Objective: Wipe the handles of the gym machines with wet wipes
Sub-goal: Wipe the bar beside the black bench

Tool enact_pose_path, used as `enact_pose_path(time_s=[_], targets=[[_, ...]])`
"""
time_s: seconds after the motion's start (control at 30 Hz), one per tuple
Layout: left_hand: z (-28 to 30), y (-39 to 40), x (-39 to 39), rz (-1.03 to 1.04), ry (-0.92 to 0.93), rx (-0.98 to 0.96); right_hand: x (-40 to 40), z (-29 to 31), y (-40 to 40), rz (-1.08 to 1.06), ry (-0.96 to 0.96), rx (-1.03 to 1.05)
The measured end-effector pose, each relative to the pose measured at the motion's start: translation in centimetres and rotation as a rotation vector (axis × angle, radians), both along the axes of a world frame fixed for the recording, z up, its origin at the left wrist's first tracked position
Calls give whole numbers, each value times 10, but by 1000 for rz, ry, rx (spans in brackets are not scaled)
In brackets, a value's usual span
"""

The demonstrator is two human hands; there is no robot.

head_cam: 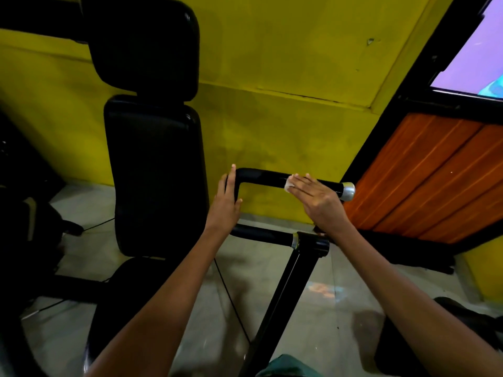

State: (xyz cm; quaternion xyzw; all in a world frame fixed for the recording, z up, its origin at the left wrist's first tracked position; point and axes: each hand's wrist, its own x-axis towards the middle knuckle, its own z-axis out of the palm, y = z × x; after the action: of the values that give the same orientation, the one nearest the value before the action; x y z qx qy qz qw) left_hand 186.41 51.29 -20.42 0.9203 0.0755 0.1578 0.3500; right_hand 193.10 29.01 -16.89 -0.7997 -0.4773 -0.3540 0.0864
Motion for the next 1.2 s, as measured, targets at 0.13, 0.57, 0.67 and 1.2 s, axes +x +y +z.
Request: enact_pose_path(time_s=[0.13, 0.57, 0.67, 1.2], targets=[[1, -2, 0, 18, 30, -39, 1, -1, 51, 31, 83, 52], [-2, -10, -9, 83, 95, -210, 6, 30, 85, -140, 625, 261], [-5, -12, -10, 95, 78, -193, -2, 31, 122, -118, 687, 124], [-13, -4, -14, 73, 128, -248, -6, 37, 131, 31, 417, -294]])
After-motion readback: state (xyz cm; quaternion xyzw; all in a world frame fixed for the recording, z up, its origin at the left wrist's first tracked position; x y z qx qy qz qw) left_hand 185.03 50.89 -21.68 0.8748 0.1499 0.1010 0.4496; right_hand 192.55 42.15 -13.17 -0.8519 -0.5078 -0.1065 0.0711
